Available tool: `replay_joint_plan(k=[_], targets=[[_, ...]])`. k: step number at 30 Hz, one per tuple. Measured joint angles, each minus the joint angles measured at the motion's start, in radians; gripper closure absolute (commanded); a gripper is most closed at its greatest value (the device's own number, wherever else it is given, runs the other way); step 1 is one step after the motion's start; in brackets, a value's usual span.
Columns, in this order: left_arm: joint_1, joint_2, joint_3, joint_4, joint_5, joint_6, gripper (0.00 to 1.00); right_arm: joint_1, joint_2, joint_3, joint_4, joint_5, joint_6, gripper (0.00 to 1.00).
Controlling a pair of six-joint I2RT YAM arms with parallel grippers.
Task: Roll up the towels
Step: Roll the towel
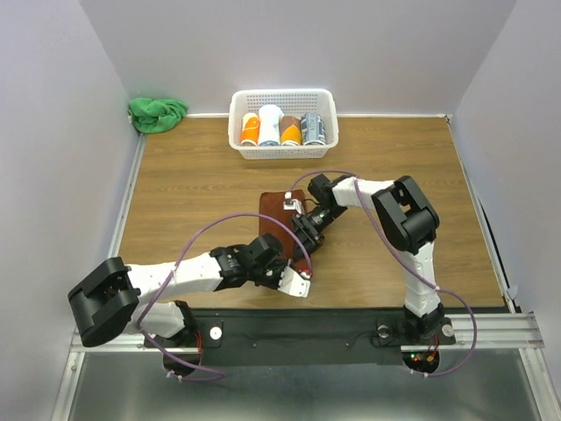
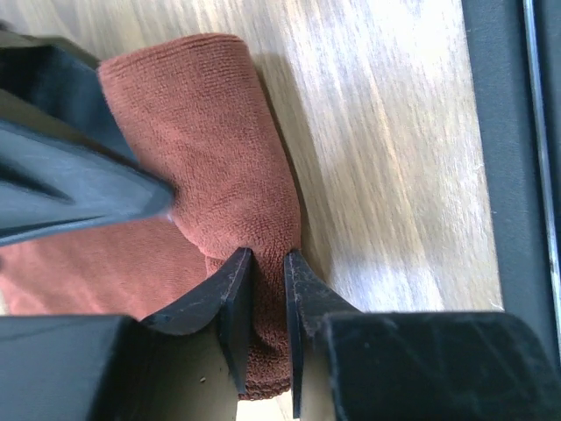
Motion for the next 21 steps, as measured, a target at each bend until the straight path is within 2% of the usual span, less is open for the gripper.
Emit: replay_joint_plan(k=[1, 3, 8, 14, 21], targets=[[0.011, 0.008, 0.010, -0.013, 0.016, -0.001, 0.95, -0.008, -0.010, 0.010, 0.000, 0.013, 0.000, 0.27], [0.033, 0.022, 0.032, -0.042, 0.053, 0.000, 0.96, -0.027, -0.037, 0.029, 0.003, 0.057, 0.010, 0.13], [0.136, 0.102, 0.128, -0.144, 0.187, 0.003, 0.98, -0.109, -0.158, 0.085, 0.012, 0.175, 0.024, 0.05], [0.269, 0.228, 0.257, -0.281, 0.372, 0.012, 0.99, -0.197, -0.377, 0.063, 0.032, 0.282, 0.011, 0.04], [0.365, 0.413, 0.414, -0.457, 0.545, 0.069, 1.00, -0.195, -0.645, -0.103, 0.030, 0.376, -0.071, 0.09]])
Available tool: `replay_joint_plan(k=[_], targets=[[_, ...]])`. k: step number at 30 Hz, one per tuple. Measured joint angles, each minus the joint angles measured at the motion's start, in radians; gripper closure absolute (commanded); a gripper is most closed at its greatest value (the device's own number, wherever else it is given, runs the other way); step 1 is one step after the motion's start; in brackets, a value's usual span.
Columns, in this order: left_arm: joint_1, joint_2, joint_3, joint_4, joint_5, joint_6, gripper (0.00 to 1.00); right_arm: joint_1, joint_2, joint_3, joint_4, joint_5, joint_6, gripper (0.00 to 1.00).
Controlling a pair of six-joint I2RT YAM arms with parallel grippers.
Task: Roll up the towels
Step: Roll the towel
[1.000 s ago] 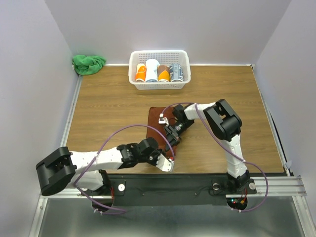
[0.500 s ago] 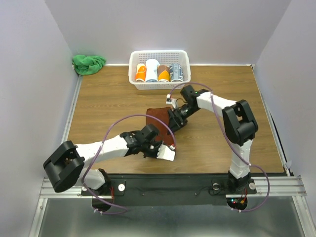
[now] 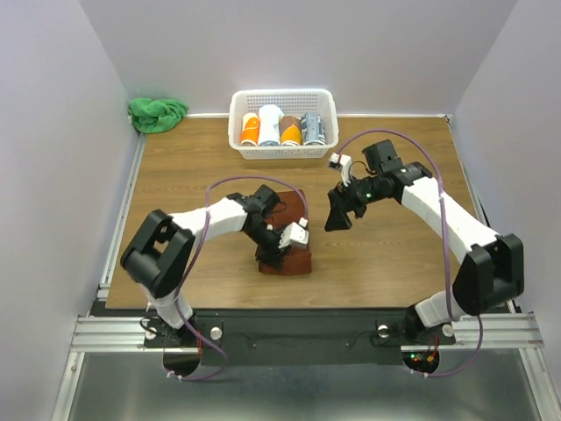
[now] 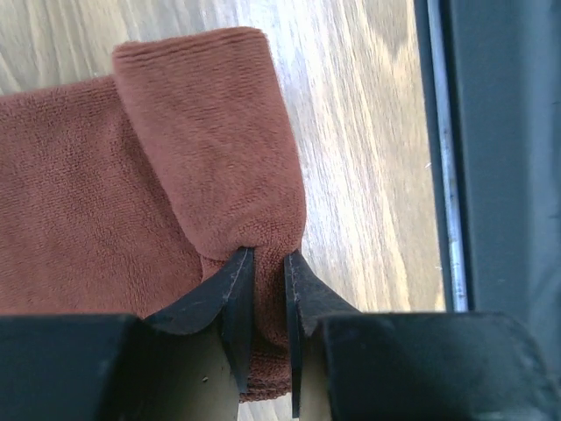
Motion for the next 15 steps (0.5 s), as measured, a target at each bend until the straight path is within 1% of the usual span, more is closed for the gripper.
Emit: replay_joint_plan(k=[6, 9, 13, 14, 15], targets=[[0.119, 0.198, 0.161, -0.183, 0.174, 0.032, 1.00, 0.010, -0.171, -0.093, -0.005, 0.053, -0.050, 0.17], [0.156, 0.275, 0.218, -0.262, 0.233, 0.044, 1.00, 0.048, -0.207, -0.102, 0.004, 0.086, -0.064, 0.19], [0.183, 0.368, 0.303, -0.361, 0.273, 0.049, 1.00, 0.194, -0.209, -0.140, 0.063, 0.206, -0.071, 0.20], [0.190, 0.390, 0.323, -0.385, 0.280, 0.048, 1.00, 0.269, -0.197, -0.157, 0.090, 0.258, -0.073, 0.20], [0.194, 0.405, 0.338, -0.401, 0.284, 0.048, 1.00, 0.310, -0.190, -0.166, 0.108, 0.286, -0.076, 0.19]])
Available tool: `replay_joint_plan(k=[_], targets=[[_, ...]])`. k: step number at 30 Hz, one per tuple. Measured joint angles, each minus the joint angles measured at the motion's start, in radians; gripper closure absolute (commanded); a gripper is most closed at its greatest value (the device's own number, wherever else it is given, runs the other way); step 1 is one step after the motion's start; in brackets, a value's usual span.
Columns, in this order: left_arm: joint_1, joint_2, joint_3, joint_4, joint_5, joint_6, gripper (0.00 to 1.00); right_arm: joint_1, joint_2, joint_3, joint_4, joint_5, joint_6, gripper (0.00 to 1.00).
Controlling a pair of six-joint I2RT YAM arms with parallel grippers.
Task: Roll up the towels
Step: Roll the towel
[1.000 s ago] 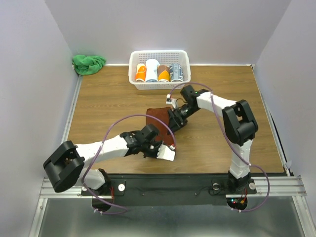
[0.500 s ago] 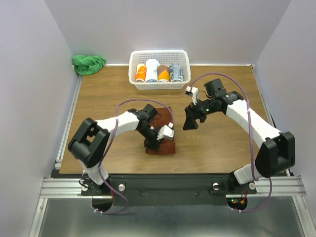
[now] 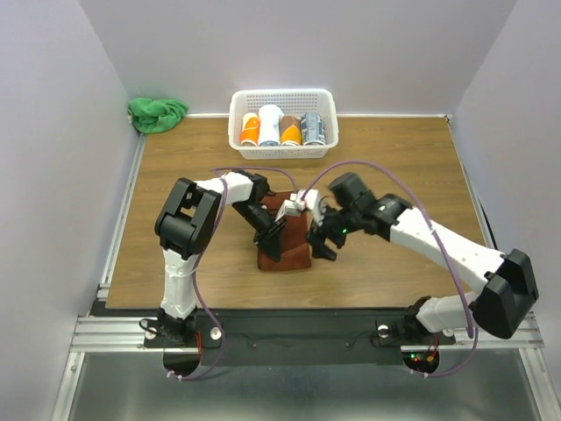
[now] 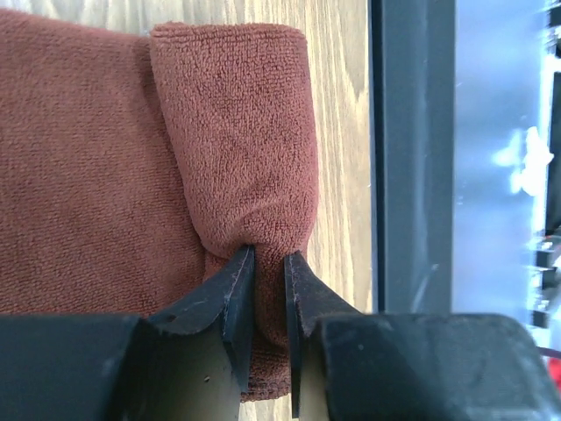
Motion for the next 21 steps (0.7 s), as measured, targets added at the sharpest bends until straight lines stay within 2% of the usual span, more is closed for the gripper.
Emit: replay_joint_plan(k=[4, 7, 15, 16, 17, 19, 20, 21], targets=[[0.011, 0.042, 0.035, -0.048, 0.016, 0.000, 0.99, 0.175, 0.064, -0.046, 0.115, 0.162, -0.027, 0.19], [0.021, 0.063, 0.046, -0.068, 0.031, 0.000, 0.99, 0.254, 0.115, -0.075, 0.201, 0.259, -0.058, 0.18], [0.035, 0.112, 0.085, -0.122, 0.050, -0.002, 0.97, 0.361, 0.238, -0.142, 0.365, 0.367, -0.114, 0.20], [0.035, 0.115, 0.089, -0.127, 0.050, -0.003, 0.97, 0.365, 0.252, -0.151, 0.385, 0.374, -0.118, 0.23], [0.035, 0.118, 0.094, -0.131, 0.050, -0.004, 0.97, 0.369, 0.269, -0.162, 0.402, 0.383, -0.125, 0.39], [0.035, 0.120, 0.099, -0.135, 0.047, -0.005, 0.96, 0.370, 0.286, -0.184, 0.440, 0.402, -0.137, 0.58], [0.036, 0.120, 0.100, -0.135, 0.047, -0.004, 0.94, 0.370, 0.294, -0.193, 0.462, 0.412, -0.149, 0.71], [0.037, 0.120, 0.100, -0.137, 0.045, -0.004, 0.94, 0.369, 0.296, -0.196, 0.478, 0.416, -0.151, 0.77]])
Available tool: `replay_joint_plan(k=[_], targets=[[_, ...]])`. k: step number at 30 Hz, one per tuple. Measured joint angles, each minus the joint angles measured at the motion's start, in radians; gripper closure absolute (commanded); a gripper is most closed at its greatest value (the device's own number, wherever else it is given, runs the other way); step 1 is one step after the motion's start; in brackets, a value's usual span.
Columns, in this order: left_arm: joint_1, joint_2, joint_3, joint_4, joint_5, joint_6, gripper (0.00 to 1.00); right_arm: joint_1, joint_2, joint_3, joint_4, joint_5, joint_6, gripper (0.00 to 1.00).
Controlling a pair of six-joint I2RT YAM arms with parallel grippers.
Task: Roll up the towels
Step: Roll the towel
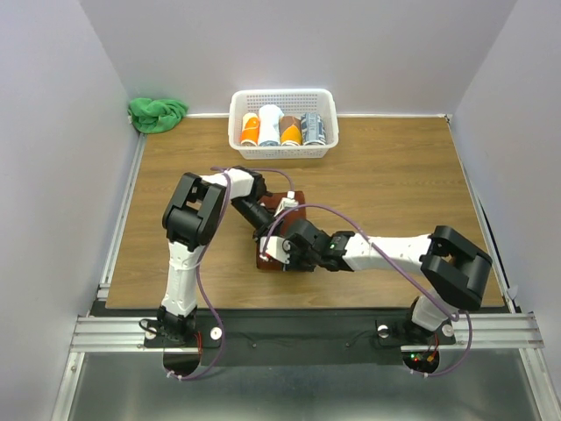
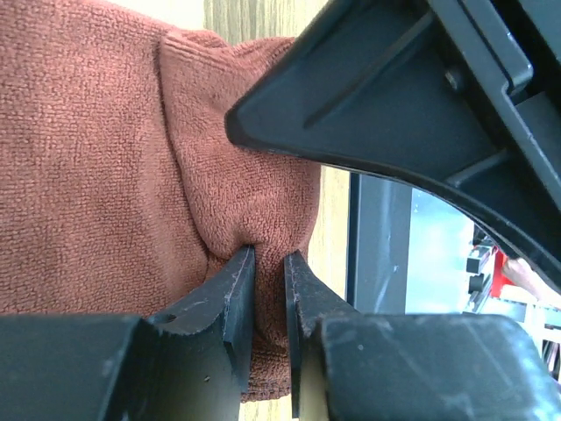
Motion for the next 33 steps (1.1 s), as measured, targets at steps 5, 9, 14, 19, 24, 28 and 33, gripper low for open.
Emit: replay_joint_plan(k=[5, 9, 14, 19, 24, 28, 33], targets=[[0.011, -0.004, -0.002, 0.001, -0.003, -0.005, 0.72, 0.000, -0.024, -0.034, 0.044, -0.008, -0.009, 0.99], [0.018, -0.044, -0.027, 0.031, -0.023, -0.005, 0.53, -0.021, -0.029, -0.035, 0.040, -0.065, -0.010, 0.99], [0.054, -0.135, -0.070, 0.080, -0.078, 0.000, 0.43, -0.062, -0.030, 0.003, -0.039, -0.185, 0.002, 0.99], [0.164, -0.253, -0.105, 0.138, -0.158, 0.011, 0.40, -0.115, -0.029, 0.042, -0.202, -0.334, 0.026, 0.99], [0.278, -0.347, -0.162, 0.201, -0.178, 0.010, 0.39, -0.184, 0.043, 0.124, -0.329, -0.482, 0.067, 0.99], [0.348, -0.492, -0.266, 0.301, -0.208, -0.028, 0.35, -0.238, 0.144, 0.212, -0.410, -0.603, 0.101, 0.99], [0.324, -0.855, -0.446, 0.458, -0.303, -0.069, 0.27, -0.300, 0.259, 0.300, -0.493, -0.755, 0.115, 0.99]])
